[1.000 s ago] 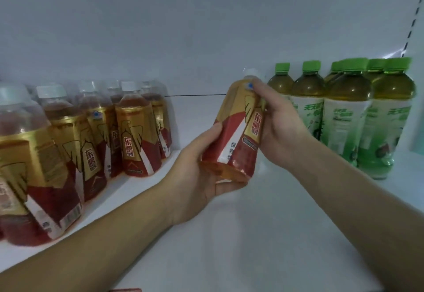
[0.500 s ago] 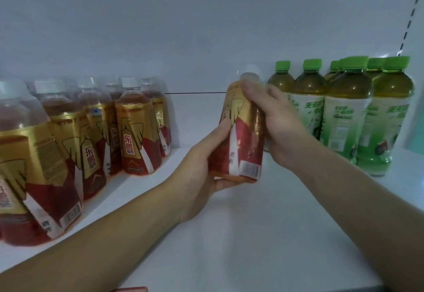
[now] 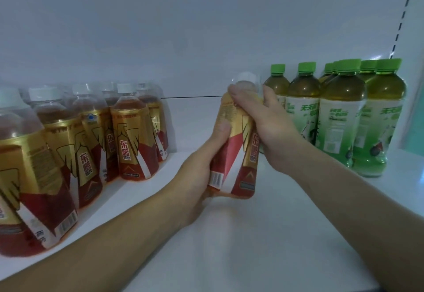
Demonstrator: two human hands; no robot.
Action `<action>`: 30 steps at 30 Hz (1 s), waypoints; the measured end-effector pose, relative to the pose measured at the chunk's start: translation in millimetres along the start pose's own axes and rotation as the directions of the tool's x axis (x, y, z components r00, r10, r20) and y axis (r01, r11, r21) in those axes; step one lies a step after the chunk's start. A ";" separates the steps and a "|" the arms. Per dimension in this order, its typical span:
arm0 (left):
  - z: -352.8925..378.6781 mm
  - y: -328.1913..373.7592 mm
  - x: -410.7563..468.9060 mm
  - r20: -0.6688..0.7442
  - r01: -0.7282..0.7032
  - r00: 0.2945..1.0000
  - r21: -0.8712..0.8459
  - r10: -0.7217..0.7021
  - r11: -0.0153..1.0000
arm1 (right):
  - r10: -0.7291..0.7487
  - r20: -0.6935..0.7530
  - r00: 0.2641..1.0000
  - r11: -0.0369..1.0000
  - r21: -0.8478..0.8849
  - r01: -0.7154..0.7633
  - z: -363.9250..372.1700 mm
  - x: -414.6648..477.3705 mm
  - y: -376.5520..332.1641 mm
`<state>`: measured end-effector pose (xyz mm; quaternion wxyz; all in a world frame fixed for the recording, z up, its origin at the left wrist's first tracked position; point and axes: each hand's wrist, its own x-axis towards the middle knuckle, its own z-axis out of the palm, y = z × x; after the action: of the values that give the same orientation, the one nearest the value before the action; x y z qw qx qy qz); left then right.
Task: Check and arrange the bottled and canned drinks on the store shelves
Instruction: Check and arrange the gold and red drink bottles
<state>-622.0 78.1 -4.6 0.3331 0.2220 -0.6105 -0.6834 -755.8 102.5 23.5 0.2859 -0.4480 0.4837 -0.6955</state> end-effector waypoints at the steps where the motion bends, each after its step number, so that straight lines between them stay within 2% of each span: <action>1: -4.0 -2.3 -4.9 0.003 0.037 0.999 -0.024 -0.037 0.999 | 0.052 0.066 0.996 0.998 0.044 -0.055 -0.1 -1.4 -2.4; 3: -9.5 -5.0 -13.1 0.055 0.115 0.993 -0.141 -0.109 0.983 | 0.133 0.160 0.978 0.984 0.100 -0.150 -2.8 -1.7 -4.1; 5: -10.2 -2.2 -12.7 0.101 0.155 0.985 -0.147 -0.141 0.977 | 0.144 0.130 0.981 0.986 0.069 -0.154 -4.8 0.2 -2.1; 8: -6.3 -3.0 -9.1 0.048 0.058 0.997 -0.034 -0.056 0.998 | -0.004 -0.026 1.000 0.994 -0.106 0.002 -0.1 -0.1 1.9; 10: -3.7 -5.9 -10.6 0.007 0.013 1.000 0.048 -0.014 0.999 | -0.082 -0.059 0.995 0.981 -0.183 0.070 0.5 2.0 7.2; 12: -3.4 -5.5 -11.9 -0.039 0.031 0.999 0.033 -0.030 0.999 | -0.002 0.024 1.000 0.988 -0.152 0.006 0.6 3.6 7.0; 13: -4.9 -5.2 -10.5 -0.039 0.062 0.997 -0.039 -0.064 0.997 | 0.053 0.076 0.996 0.992 -0.115 -0.044 -1.0 5.0 7.3; 16: -7.5 -0.3 -9.7 0.046 0.152 0.988 -0.231 -0.145 0.961 | 0.129 0.180 0.975 0.991 -0.062 -0.120 -5.2 6.0 6.6; 18: -9.8 -2.3 -6.7 0.100 0.181 0.981 -0.206 -0.164 0.962 | 0.120 0.159 0.980 0.992 -0.056 -0.113 -6.7 7.4 9.2; 21: -6.5 -5.9 -8.1 0.034 0.089 0.996 -0.038 -0.088 0.995 | 0.006 0.026 1.000 0.995 -0.099 -0.003 -4.7 5.4 7.2; 24: 3.5 -4.9 -9.8 -0.014 0.019 1.000 0.005 -0.019 1.000 | -0.088 -0.031 0.996 0.973 -0.217 0.079 -4.5 6.2 6.4; 27: 0.6 -0.5 -6.8 0.012 0.107 0.994 -0.173 -0.106 0.979 | 0.059 0.076 0.995 0.967 -0.252 -0.038 -7.2 5.3 2.7; 30: -14.4 -2.9 -7.1 0.224 0.309 0.944 -0.335 -0.243 0.890 | 0.217 0.165 0.962 0.963 -0.197 -0.184 -12.7 7.6 3.7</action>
<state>-607.5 73.4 -10.3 0.2124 0.1796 -0.4618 -0.8423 -770.7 100.1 21.0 0.3572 -0.4833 0.5588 -0.5715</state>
